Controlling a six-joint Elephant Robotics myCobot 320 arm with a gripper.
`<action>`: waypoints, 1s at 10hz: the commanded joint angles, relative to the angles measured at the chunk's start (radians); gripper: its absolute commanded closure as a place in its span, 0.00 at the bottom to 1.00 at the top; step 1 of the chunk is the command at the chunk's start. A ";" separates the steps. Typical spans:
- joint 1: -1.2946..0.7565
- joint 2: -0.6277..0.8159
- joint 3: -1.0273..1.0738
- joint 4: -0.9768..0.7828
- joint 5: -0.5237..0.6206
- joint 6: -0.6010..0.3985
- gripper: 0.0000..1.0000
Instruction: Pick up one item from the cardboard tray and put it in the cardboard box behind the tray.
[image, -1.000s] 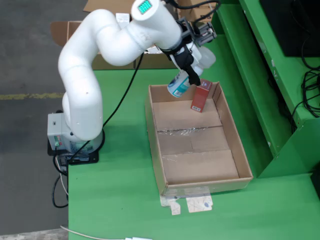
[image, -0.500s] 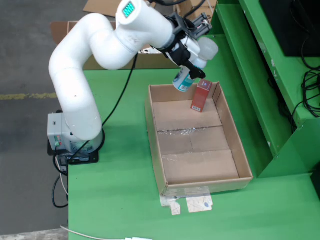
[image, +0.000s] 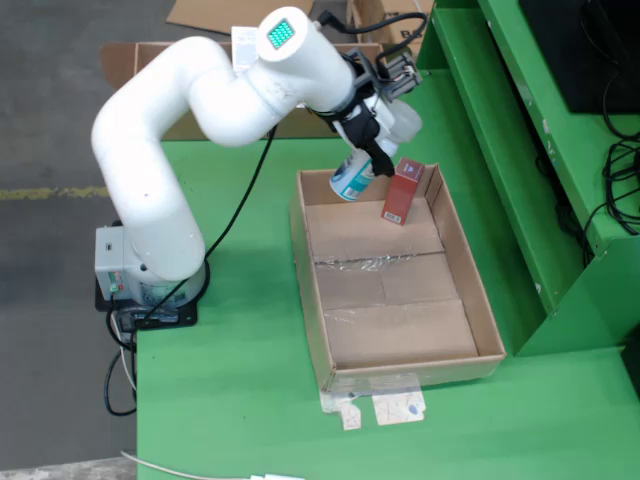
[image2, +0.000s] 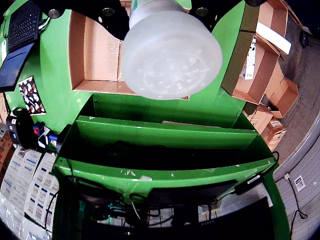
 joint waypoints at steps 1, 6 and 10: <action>0.032 0.114 -0.057 0.002 -0.012 -0.006 1.00; 0.075 0.187 -0.128 -0.007 -0.028 -0.004 1.00; 0.295 0.318 -0.180 -0.113 -0.138 0.072 1.00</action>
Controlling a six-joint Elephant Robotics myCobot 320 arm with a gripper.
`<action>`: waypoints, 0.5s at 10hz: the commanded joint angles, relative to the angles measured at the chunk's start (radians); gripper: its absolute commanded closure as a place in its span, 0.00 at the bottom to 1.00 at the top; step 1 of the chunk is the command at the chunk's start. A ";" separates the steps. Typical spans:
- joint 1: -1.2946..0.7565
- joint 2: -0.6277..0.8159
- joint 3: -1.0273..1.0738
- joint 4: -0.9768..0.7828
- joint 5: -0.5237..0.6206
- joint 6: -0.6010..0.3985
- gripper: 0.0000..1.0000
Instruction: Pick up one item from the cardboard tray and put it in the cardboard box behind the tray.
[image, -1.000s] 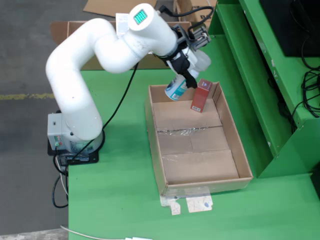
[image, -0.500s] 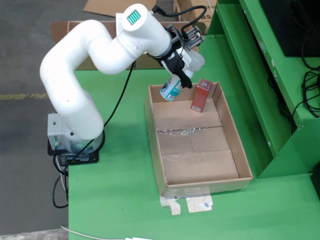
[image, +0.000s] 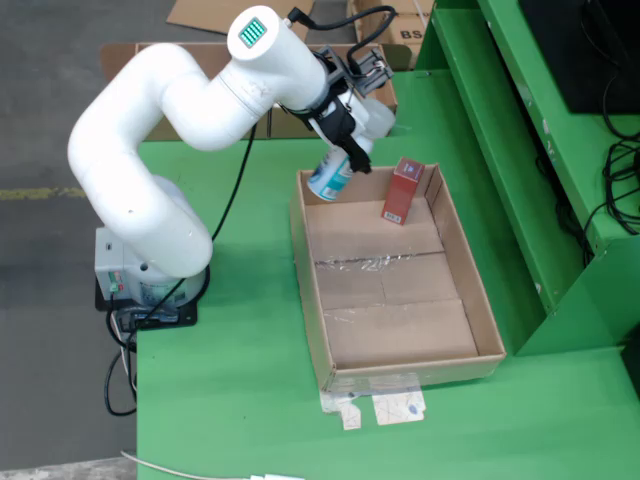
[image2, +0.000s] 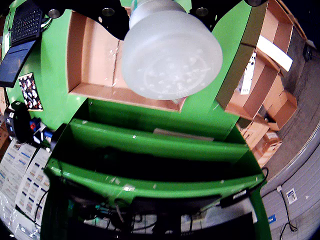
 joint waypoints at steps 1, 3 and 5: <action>0.290 0.121 -0.001 -0.108 -0.145 0.108 1.00; 0.423 0.106 0.044 -0.183 -0.212 0.169 1.00; 0.680 0.017 0.156 -0.316 -0.338 0.325 1.00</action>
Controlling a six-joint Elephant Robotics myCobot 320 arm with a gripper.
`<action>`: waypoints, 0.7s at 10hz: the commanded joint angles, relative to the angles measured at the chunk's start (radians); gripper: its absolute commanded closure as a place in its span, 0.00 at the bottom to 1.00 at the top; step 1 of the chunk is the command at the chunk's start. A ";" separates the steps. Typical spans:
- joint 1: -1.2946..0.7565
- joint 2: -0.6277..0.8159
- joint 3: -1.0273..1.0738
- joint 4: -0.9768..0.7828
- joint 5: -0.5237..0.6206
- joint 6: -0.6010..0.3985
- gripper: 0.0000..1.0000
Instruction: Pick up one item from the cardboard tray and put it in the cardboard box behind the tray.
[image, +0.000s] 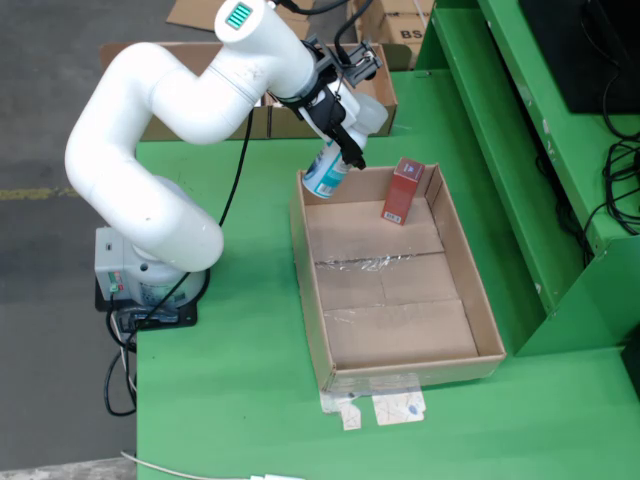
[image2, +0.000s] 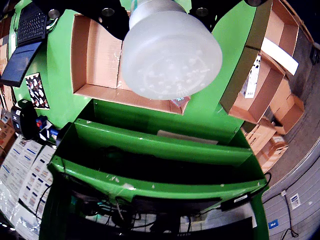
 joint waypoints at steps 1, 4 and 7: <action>0.529 -0.140 0.187 -0.170 -0.181 0.205 1.00; 0.694 -0.291 0.282 -0.184 -0.218 0.259 1.00; 0.786 -0.565 0.539 -0.210 -0.217 0.242 1.00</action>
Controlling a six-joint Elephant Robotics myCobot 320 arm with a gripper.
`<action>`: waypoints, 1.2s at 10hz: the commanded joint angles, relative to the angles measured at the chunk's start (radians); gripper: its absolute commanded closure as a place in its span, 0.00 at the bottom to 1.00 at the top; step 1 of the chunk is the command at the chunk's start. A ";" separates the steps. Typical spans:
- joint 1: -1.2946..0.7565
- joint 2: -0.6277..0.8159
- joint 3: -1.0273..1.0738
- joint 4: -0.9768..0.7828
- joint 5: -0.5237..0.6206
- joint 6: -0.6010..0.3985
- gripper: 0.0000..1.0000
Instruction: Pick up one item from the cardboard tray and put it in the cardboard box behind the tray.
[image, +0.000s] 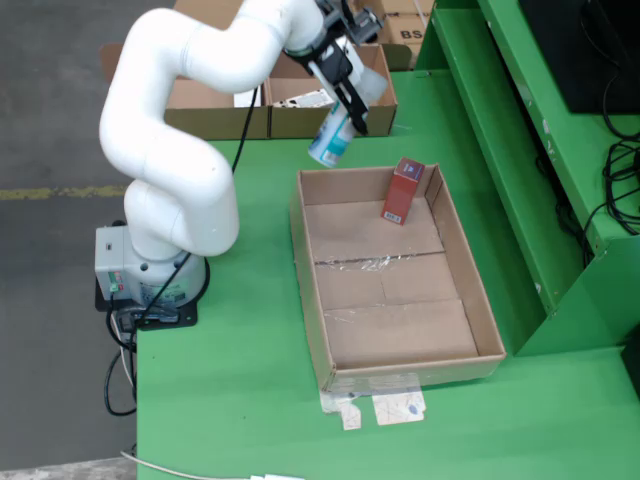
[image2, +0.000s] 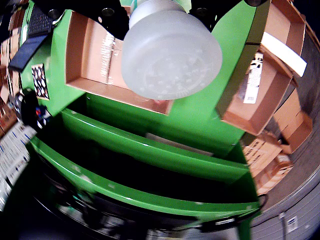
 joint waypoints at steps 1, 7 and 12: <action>0.490 -0.327 0.308 -0.007 -0.012 -0.009 1.00; 0.648 -0.406 0.377 -0.066 -0.016 -0.046 1.00; 0.793 -0.480 0.396 -0.074 -0.002 -0.061 1.00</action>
